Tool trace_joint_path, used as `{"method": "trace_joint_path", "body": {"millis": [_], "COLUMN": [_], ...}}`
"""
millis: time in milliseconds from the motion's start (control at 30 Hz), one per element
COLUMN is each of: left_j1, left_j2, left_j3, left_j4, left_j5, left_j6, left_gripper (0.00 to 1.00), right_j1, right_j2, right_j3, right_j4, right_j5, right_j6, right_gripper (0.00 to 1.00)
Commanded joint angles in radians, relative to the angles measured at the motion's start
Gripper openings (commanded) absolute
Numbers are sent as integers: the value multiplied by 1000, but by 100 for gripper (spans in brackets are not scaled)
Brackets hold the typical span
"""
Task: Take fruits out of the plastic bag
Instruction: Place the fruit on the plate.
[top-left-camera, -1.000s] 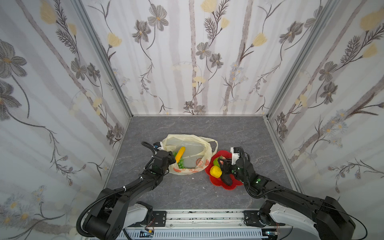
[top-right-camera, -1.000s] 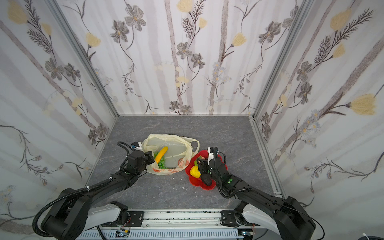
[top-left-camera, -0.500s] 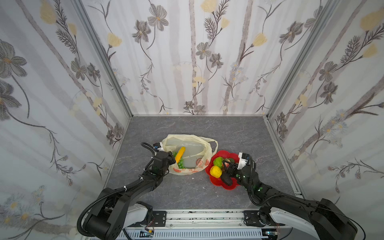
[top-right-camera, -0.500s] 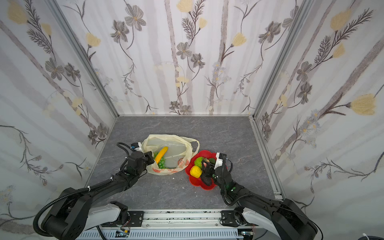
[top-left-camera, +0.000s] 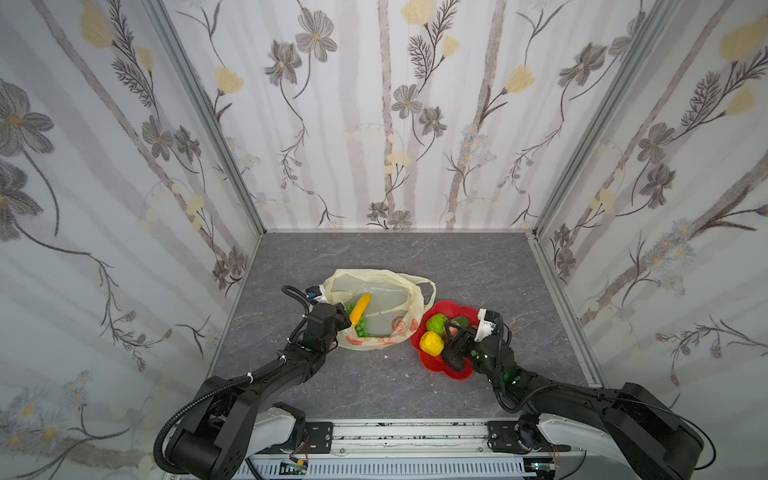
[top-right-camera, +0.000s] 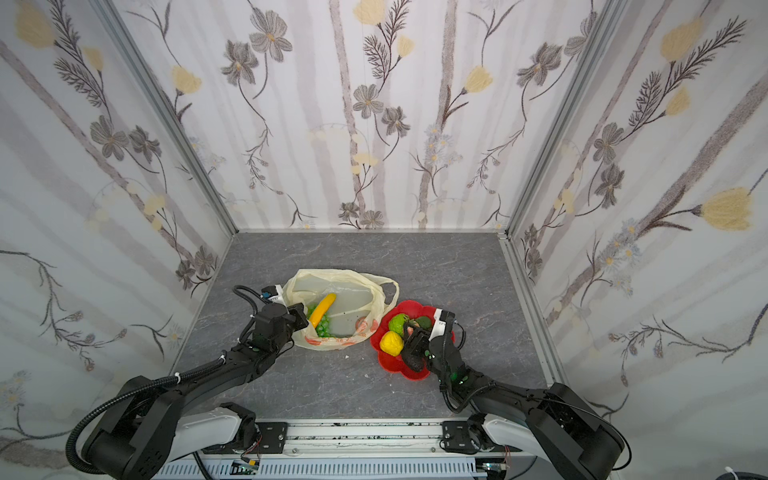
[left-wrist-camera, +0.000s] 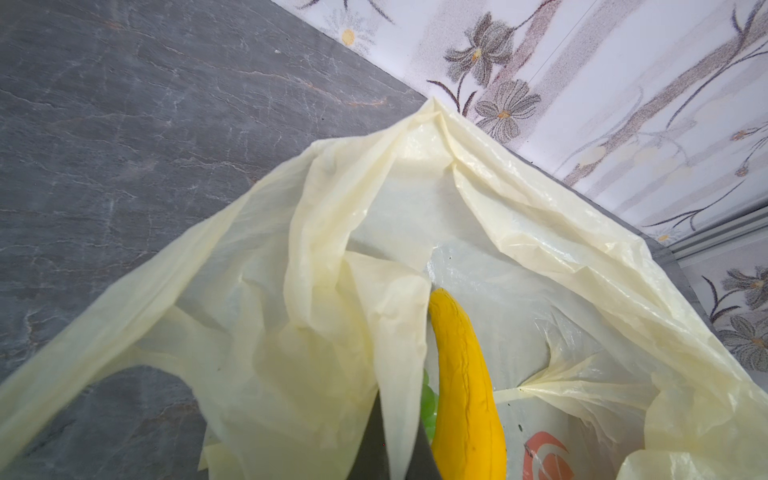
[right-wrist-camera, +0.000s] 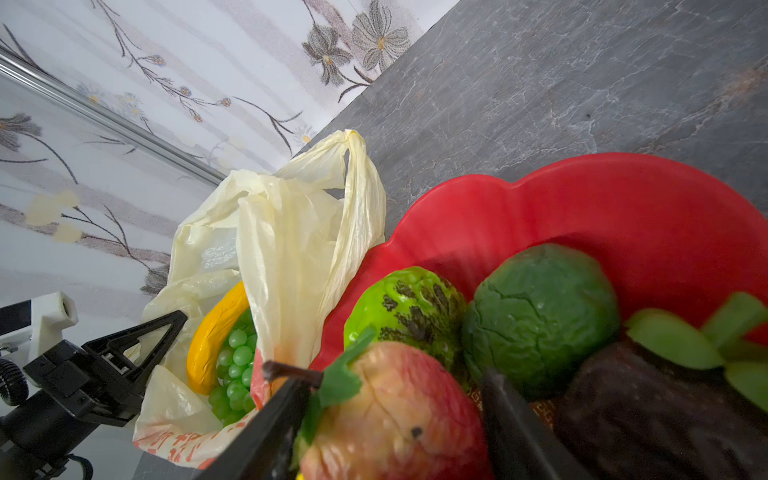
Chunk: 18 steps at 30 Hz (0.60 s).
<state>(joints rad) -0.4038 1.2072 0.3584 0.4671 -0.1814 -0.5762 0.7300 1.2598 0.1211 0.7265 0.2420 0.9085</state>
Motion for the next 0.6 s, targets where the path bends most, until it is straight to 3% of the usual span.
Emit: {"method": "trace_joint_path", "body": {"millis": [0, 333, 567], "left_j1": [2, 4, 8], "left_j2": [-9, -15, -82], "left_j3": [-4, -13, -41], "left_j4": [29, 33, -8], "left_j5": [-22, -14, 53], "left_j6": [-5, -16, -68], "left_gripper": [0, 0, 0], "right_j1": [1, 0, 22], "right_j2": [6, -32, -96], "right_j3": [-3, 12, 227], "right_j4": [32, -31, -365], "right_j5": [29, 53, 121], "right_j6": [32, 30, -124], "right_gripper": [70, 77, 77]}}
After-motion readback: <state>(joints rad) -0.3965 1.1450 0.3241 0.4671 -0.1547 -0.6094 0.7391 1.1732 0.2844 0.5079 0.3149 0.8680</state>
